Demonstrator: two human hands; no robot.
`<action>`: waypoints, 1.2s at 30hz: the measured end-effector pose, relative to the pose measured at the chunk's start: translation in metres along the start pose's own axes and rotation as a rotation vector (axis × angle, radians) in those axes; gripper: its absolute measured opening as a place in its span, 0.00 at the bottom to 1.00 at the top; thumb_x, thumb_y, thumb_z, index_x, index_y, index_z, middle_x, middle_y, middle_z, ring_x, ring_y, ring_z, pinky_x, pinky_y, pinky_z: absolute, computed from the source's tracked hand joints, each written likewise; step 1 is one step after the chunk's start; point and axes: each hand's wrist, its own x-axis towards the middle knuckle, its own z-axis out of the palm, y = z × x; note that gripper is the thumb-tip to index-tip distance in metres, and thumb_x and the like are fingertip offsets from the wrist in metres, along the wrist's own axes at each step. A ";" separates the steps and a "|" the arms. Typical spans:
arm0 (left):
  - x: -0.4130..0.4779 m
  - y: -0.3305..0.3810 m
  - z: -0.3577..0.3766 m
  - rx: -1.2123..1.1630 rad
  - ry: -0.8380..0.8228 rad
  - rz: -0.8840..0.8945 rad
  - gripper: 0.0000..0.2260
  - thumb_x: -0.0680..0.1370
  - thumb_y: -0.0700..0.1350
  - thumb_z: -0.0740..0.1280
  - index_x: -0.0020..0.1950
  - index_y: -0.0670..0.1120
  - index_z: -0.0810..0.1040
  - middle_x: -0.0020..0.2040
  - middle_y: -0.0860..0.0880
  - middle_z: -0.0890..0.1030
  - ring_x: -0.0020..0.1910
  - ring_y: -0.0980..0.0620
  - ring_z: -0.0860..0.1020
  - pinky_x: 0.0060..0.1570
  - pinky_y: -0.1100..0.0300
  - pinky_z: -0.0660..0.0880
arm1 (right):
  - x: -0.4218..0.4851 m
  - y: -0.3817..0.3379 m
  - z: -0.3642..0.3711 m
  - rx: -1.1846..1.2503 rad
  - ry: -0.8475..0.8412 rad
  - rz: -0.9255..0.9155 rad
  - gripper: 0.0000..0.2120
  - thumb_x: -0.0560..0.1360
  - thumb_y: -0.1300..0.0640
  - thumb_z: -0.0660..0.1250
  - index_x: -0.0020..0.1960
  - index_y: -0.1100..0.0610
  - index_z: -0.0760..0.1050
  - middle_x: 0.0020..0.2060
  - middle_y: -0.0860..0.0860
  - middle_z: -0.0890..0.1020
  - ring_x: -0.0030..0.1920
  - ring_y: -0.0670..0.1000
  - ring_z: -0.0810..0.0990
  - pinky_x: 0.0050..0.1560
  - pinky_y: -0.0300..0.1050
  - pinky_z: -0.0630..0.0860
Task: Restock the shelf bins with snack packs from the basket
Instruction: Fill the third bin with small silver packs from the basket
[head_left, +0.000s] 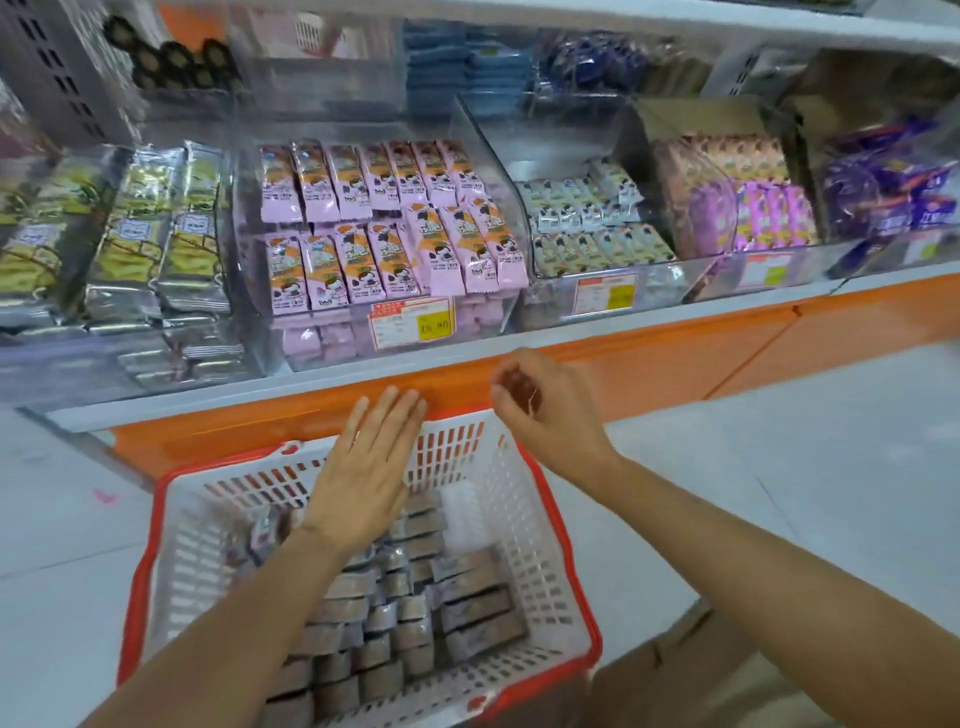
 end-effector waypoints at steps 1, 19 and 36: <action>-0.006 -0.005 0.008 -0.003 -0.060 -0.025 0.46 0.66 0.50 0.77 0.78 0.37 0.60 0.78 0.38 0.60 0.78 0.39 0.56 0.77 0.42 0.50 | -0.011 0.005 0.016 -0.026 -0.086 0.006 0.02 0.74 0.59 0.67 0.46 0.54 0.77 0.34 0.44 0.77 0.33 0.44 0.75 0.35 0.38 0.73; -0.045 -0.023 0.080 -0.146 -0.303 -0.243 0.35 0.76 0.51 0.53 0.80 0.41 0.45 0.81 0.41 0.49 0.80 0.41 0.48 0.77 0.41 0.43 | -0.120 0.124 0.189 -0.767 -1.201 0.123 0.19 0.73 0.63 0.69 0.63 0.59 0.72 0.58 0.58 0.77 0.56 0.59 0.78 0.54 0.52 0.74; -0.044 -0.022 0.075 -0.285 -0.300 -0.295 0.37 0.77 0.44 0.65 0.81 0.42 0.48 0.81 0.42 0.49 0.80 0.43 0.47 0.77 0.45 0.40 | -0.070 0.088 0.144 -0.062 -0.741 0.432 0.18 0.71 0.57 0.72 0.59 0.53 0.71 0.45 0.47 0.78 0.46 0.51 0.78 0.37 0.30 0.66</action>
